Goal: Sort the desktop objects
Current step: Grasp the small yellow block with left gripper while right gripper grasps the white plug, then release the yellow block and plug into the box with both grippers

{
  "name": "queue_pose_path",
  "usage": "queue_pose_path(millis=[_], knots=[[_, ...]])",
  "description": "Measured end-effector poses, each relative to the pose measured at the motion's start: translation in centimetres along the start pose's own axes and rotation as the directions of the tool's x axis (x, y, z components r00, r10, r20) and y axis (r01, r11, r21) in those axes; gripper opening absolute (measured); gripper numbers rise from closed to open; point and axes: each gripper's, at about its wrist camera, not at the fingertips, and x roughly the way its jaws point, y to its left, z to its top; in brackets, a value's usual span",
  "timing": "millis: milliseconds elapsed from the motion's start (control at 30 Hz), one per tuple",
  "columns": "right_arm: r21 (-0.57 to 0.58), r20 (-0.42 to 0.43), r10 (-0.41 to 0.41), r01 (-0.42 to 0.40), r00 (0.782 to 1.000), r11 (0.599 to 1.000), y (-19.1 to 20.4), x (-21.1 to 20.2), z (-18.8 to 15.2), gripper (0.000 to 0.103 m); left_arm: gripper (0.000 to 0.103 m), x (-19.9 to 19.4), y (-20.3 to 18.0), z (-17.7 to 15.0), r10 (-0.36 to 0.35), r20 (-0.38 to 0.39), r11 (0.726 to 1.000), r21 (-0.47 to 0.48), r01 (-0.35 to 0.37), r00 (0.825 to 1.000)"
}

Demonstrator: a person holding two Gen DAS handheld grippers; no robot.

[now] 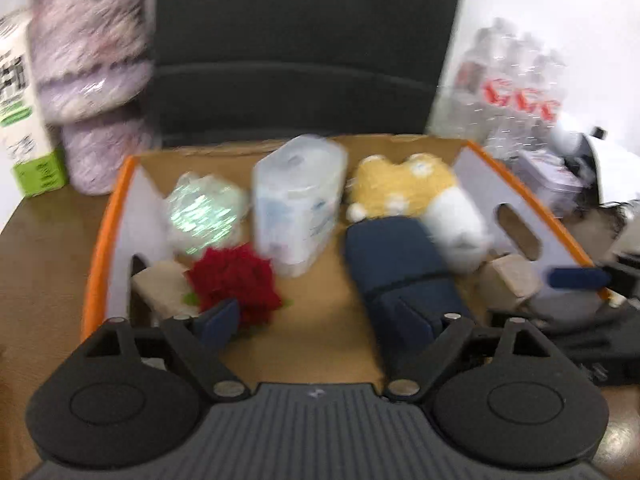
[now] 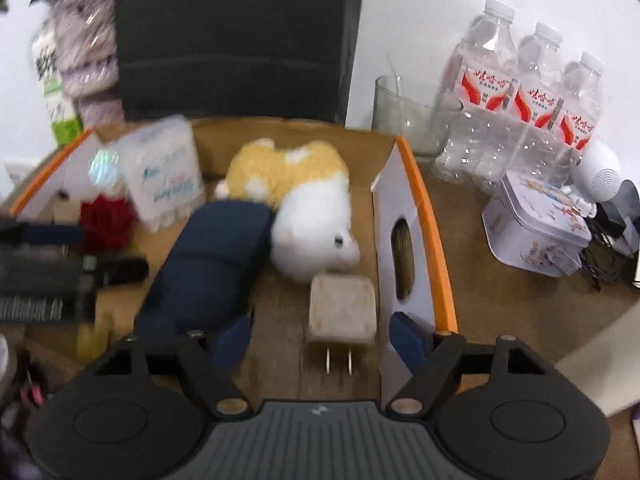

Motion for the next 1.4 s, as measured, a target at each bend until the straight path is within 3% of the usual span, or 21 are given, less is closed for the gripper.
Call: queue_pose_path(millis=[100, 233, 333, 500, 633, 733, 867, 1000, 1100, 1200, 1400], knots=[[0.069, -0.014, 0.027, -0.026, 1.0, 0.997, -0.6, -1.0, -0.4, 0.066, 0.084, -0.1, 0.8, -0.2, -0.027, -0.01, 0.999, -0.044, 0.026, 1.0], [0.098, -0.022, 0.043, -0.04, 0.999, 0.994, -0.8, -2.0, -0.9, 0.066, 0.084, -1.4, 0.3, -0.7, -0.02, -0.008, 0.999, 0.026, 0.02, 1.0], [0.166, -0.033, 0.109, -0.102, 0.994, 0.981, -1.6, -3.2, -1.1, 0.068, 0.087, -4.7, 0.5, -0.8, -0.032, 0.058, 0.999, 0.028, 0.03, 0.998], [0.244, 0.139, 0.1, -0.131, 0.985, 0.961, -2.2, -9.6, -1.9, 0.082, 0.096, -12.8, 0.7, -2.5, 0.03, 0.182, 1.0, -0.003, -0.03, 0.983], [0.24, 0.25, 0.117, -0.179, 0.961, 0.954, -1.1, -14.7, -5.5, 0.086, 0.103, -18.7, 0.7, -8.4, -0.032, 0.282, 0.995, -0.083, 0.057, 0.959], [0.192, 0.281, 0.137, -0.195, 0.95, 0.962, 0.8, -16.4, -10.2, 0.089, 0.103, -20.2, 0.1, -14.0, -0.051, 0.26, 0.991, -0.11, 0.082, 0.964], [0.156, 0.275, 0.112, -0.159, 0.955, 0.975, 3.9, -16.8, -17.3, 0.089, 0.103, -19.9, -1.6, -20.9, 0.112, 0.204, 0.992, -0.079, -0.098, 0.972], [0.109, 0.212, 0.096, -0.121, 0.973, 0.987, 6.5, -17.4, -23.8, 0.089, 0.103, -21.0, -1.2, -25.1, 0.115, 0.162, 0.989, -0.113, -0.097, 0.98], [0.026, 0.216, 0.101, -0.109, 0.971, 0.994, 7.7, -18.7, -26.8, 0.089, 0.103, -22.1, -1.3, -26.8, 0.108, 0.188, 0.991, -0.096, -0.091, 0.976], [0.039, 0.248, 0.102, -0.115, 0.963, 0.993, 7.7, -19.7, -28.3, 0.089, 0.103, -22.2, -1.6, -27.2, 0.162, 0.211, 0.986, -0.082, -0.148, 0.964], [0.112, 0.265, 0.093, -0.127, 0.96, 0.986, 6.6, -19.4, -28.3, 0.089, 0.103, -21.9, -1.4, -27.6, 0.131, 0.182, 0.99, -0.078, -0.118, 0.975]])
